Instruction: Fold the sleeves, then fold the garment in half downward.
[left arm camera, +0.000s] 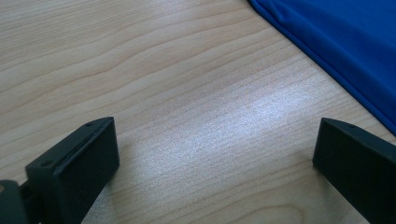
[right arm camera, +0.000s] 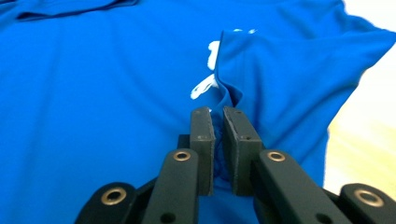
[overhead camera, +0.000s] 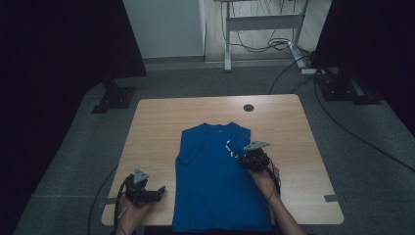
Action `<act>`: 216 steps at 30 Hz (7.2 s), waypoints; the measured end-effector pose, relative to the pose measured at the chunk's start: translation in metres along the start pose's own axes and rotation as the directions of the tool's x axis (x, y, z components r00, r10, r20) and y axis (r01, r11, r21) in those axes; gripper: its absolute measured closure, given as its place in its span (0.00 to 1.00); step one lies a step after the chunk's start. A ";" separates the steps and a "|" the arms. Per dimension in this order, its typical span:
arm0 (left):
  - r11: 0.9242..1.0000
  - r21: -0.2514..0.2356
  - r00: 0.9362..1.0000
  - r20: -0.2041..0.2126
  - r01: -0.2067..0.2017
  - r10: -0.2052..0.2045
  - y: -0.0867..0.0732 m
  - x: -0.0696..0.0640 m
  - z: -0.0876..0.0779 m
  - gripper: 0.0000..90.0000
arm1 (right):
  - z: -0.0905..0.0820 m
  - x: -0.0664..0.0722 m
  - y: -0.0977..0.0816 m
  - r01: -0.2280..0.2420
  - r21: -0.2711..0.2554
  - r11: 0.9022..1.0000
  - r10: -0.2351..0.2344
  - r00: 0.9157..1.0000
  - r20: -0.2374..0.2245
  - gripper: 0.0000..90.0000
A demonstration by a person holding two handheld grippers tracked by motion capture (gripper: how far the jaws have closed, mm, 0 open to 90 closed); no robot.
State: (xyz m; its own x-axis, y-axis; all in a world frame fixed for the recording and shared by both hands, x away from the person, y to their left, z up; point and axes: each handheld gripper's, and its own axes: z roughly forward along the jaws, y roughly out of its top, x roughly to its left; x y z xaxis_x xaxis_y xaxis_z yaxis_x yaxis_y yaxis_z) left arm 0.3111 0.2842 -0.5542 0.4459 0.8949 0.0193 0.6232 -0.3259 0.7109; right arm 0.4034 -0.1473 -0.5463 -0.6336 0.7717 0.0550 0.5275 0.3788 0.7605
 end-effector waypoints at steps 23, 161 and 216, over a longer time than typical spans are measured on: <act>1.000 0.000 1.000 0.000 0.000 0.000 0.000 0.000 0.000 0.01 | -0.026 -0.021 -0.019 0.003 0.004 1.000 -0.003 0.989 0.147 0.55; 0.998 -0.058 0.996 0.079 -0.036 0.041 0.035 0.005 0.001 0.05 | -0.108 -0.042 -0.110 -0.145 0.028 0.989 0.135 0.967 0.218 0.04; 0.993 -0.116 0.990 0.142 -0.003 0.019 0.126 0.026 0.076 0.05 | -0.110 -0.041 -0.111 -0.124 0.019 0.992 0.118 0.973 0.199 0.10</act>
State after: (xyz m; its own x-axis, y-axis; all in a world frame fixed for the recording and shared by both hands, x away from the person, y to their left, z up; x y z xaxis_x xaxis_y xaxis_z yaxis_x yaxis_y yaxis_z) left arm 0.4502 0.2429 -0.5173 0.5443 0.8362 -0.0670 0.5433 -0.2905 0.7877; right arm 0.3088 -0.2765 -0.5618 -0.4417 0.8970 0.0143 0.6126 0.2899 0.7353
